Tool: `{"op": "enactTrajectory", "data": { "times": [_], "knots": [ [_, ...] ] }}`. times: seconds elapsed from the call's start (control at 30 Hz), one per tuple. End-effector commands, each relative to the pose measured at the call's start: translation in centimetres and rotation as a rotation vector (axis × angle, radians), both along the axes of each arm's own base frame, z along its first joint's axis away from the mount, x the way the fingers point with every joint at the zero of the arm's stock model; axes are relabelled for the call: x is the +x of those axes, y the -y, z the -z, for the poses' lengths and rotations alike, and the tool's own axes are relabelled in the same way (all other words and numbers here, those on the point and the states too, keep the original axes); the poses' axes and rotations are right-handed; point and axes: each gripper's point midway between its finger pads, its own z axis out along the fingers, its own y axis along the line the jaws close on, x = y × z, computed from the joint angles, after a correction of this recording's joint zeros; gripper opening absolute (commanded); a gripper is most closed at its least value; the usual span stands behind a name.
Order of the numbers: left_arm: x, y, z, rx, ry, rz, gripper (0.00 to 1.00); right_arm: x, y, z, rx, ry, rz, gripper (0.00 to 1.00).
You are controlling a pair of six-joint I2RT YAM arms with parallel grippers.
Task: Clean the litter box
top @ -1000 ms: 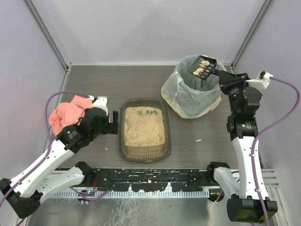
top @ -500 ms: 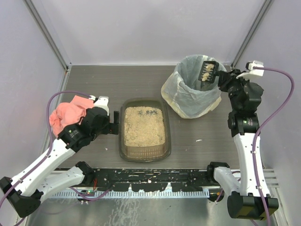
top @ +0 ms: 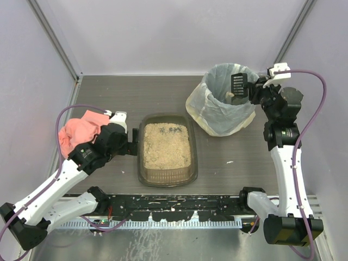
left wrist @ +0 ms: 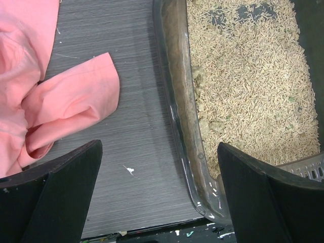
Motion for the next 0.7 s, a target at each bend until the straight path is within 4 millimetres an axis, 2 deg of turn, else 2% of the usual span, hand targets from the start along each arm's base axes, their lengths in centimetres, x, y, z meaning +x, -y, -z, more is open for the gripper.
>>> {"op": "enactTrajectory", "data": {
  "times": [0.0, 0.27, 0.4, 0.5, 0.67],
  "knots": [
    [0.6, 0.3, -2.0, -0.029, 0.047, 0.003, 0.98, -0.6, 0.0, -4.4, -0.047, 0.130, -0.008, 0.01],
    [0.7, 0.5, -1.9, -0.030, 0.042, 0.006, 0.98, -2.6, 1.2, -7.8, 0.023, 0.241, 0.080, 0.01],
    [0.6, 0.5, -1.8, -0.037, 0.042, 0.006, 0.98, -4.4, 0.9, -9.7, 0.105, 0.285, 0.080, 0.01],
    [0.6, 0.6, -1.9, -0.044, 0.044, 0.008, 0.98, -5.8, 0.1, -10.7, 0.175, 0.305, 0.044, 0.01],
    [0.6, 0.8, -1.8, -0.068, 0.045, 0.004, 0.98, -7.9, -3.1, -11.2, 0.287, 0.290, -0.124, 0.01]
  ]
}}
